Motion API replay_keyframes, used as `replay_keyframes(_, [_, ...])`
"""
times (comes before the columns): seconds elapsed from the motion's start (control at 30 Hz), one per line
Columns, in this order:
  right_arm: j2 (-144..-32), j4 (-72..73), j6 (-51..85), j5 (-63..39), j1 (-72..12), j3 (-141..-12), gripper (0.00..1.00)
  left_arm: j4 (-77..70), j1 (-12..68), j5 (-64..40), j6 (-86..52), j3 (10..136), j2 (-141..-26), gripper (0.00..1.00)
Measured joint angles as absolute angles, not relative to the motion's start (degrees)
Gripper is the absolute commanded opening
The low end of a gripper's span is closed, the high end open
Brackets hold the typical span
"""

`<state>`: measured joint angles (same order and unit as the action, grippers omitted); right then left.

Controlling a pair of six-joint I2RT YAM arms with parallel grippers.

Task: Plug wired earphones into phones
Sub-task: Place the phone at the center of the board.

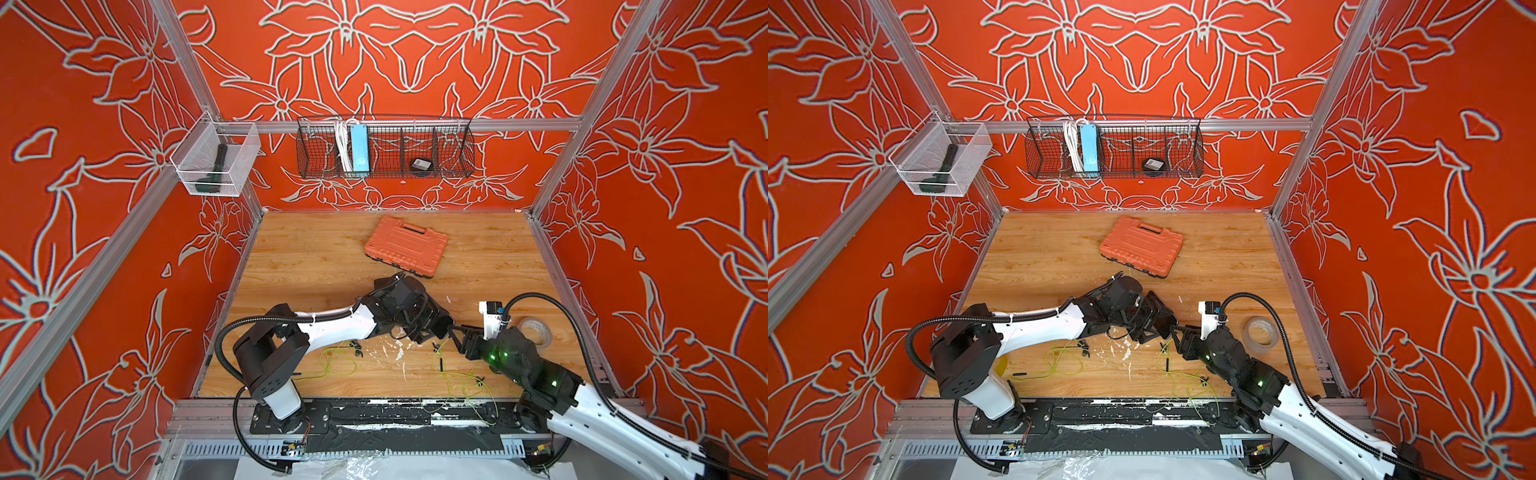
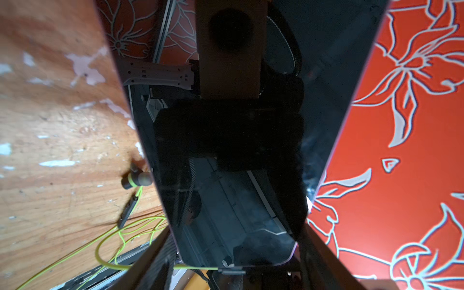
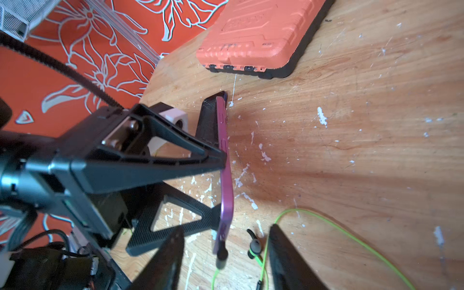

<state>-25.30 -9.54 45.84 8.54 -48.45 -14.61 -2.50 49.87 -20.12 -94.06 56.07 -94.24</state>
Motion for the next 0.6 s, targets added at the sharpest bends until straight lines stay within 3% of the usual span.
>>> replay_keyframes(0.33, [-18.31,-23.7,46.39,15.05,-48.45,-18.79,0.66,2.46,49.58,-18.09,-91.64,60.36,-100.03,0.51])
replay_keyframes(0.6, [-19.46,-32.45,47.11,20.78,-48.45,-24.08,0.65,8.91,49.6,-14.9,-89.71,67.79,-106.85,0.52])
